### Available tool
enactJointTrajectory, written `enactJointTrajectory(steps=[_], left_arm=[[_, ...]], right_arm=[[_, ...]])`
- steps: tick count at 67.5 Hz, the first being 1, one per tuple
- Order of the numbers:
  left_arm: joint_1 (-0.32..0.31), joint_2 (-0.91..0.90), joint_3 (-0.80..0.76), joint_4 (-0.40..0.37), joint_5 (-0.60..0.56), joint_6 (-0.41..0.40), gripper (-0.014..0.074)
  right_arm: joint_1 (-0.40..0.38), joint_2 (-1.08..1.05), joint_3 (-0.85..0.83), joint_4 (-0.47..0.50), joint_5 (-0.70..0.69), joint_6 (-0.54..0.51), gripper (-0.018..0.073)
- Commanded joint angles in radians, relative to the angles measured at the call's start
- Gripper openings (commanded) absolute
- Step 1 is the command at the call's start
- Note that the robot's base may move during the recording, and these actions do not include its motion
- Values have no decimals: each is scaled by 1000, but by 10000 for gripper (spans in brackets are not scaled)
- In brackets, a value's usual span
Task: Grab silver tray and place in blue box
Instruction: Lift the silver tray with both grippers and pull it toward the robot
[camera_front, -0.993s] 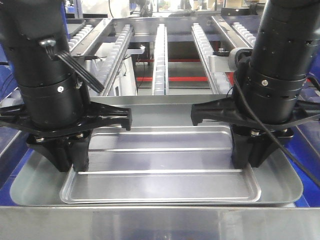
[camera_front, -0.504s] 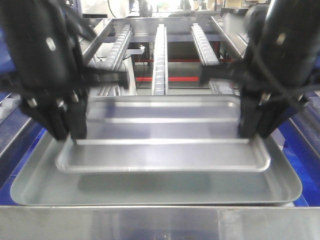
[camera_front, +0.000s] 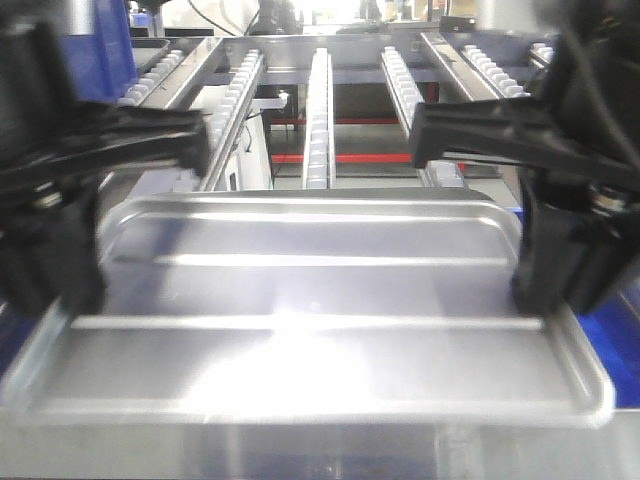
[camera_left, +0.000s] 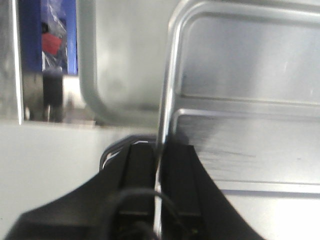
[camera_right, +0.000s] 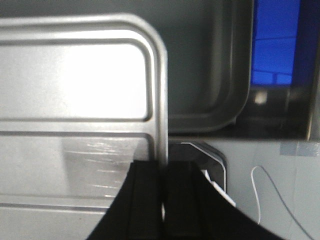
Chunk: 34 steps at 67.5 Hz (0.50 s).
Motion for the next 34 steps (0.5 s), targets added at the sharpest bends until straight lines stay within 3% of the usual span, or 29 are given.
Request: enactJointTrajectory(steps=[1,15,34], left_arm=[[-52,-79,19,25,-5,-67,-8],[-141,-130,54,79,46,-148,-8],[-145,-134,54,85,46,-150,-8]], right_arm=[[40,-64,7,-27,-20,71,54],[143,-85,35,-115,29,209,54],[174,-87,35,-157,31,226,54]])
